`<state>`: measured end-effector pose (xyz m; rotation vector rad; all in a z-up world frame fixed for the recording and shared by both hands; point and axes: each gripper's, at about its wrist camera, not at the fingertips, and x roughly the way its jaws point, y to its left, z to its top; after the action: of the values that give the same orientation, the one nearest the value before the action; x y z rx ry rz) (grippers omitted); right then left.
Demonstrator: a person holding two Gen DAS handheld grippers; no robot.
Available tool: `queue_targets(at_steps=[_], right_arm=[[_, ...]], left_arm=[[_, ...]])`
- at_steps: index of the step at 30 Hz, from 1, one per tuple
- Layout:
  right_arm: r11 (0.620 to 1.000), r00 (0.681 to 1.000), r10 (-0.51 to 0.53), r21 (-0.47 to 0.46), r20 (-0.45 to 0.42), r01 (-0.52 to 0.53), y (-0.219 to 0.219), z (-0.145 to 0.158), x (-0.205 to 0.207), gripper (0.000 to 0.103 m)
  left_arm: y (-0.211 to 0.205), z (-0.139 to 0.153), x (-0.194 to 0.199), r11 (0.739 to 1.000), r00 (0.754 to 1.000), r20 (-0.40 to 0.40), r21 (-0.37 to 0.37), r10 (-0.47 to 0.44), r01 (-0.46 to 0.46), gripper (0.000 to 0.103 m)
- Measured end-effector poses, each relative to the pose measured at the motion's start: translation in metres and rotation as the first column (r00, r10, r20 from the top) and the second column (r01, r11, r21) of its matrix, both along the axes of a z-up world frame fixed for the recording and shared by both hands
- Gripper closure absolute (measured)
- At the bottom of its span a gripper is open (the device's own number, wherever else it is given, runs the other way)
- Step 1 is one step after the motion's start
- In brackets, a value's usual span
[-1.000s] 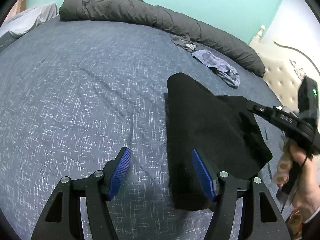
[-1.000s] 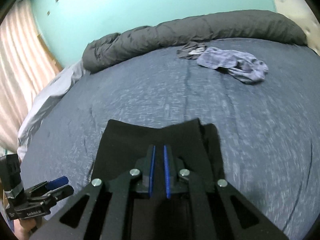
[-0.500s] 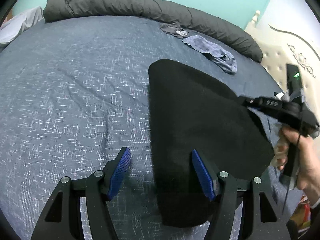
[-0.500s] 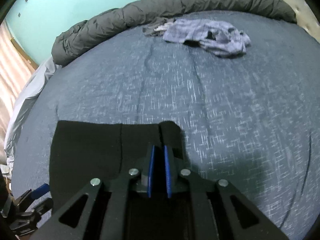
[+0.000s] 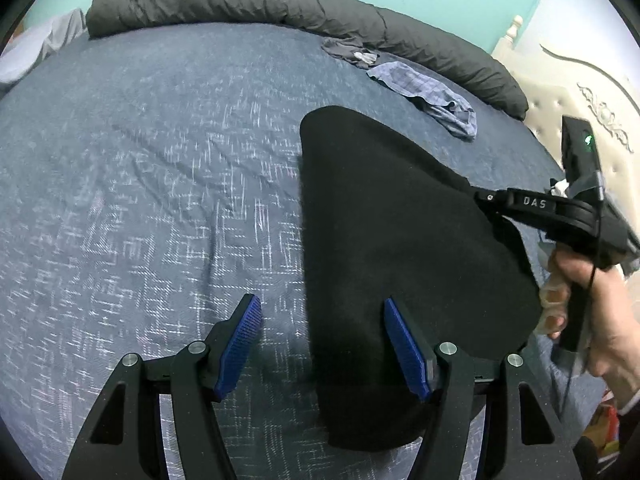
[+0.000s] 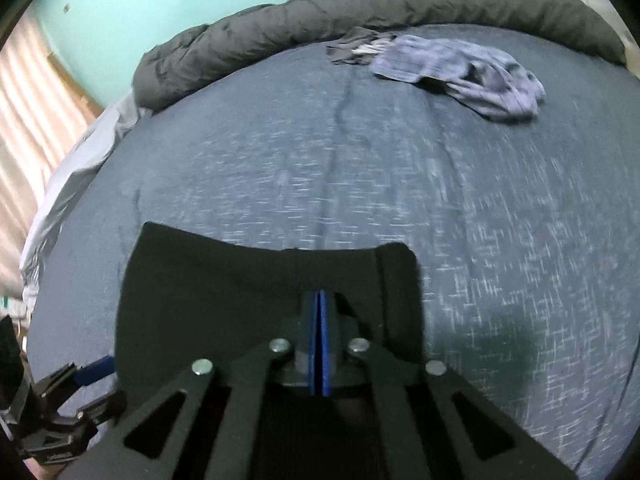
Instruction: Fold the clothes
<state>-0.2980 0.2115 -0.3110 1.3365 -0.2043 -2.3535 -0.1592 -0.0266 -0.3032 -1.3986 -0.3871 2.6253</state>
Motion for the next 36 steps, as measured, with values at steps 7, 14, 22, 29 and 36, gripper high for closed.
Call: queue_targets(at_steps=[7, 14, 22, 29, 36], right_arm=[[0.999, 1.0, -0.016, 0.033, -0.013, 0.017, 0.001, 0.013, 0.001, 0.103], [0.997, 0.996, -0.038, -0.076, -0.079, 0.032, 0.02, 0.063, 0.065, 0.1], [0.965, 0.996, -0.073, -0.248, 0.051, 0.083, 0.019, 0.033, 0.151, 0.061], [0.935, 0.976, -0.1, -0.317, 0.191, 0.158, -0.002, -0.005, 0.181, 0.042], [0.912, 0.956, -0.121, -0.351, 0.267, 0.214, -0.02, -0.029, 0.177, 0.042]], left_arm=[[0.0, 0.002, 0.001, 1.0, 1.0, 0.0, -0.011, 0.01, -0.01, 0.034], [-0.018, 0.014, 0.026, 0.999, 0.999, -0.021, 0.023, 0.049, -0.048, 0.034], [-0.055, 0.027, 0.081, 0.988, 0.988, -0.046, 0.044, 0.15, -0.148, 0.034], [-0.068, 0.024, 0.107, 0.987, 0.986, -0.042, 0.034, 0.161, -0.159, 0.034], [-0.08, 0.027, 0.114, 0.982, 0.982, -0.051, 0.05, 0.184, -0.181, 0.034]])
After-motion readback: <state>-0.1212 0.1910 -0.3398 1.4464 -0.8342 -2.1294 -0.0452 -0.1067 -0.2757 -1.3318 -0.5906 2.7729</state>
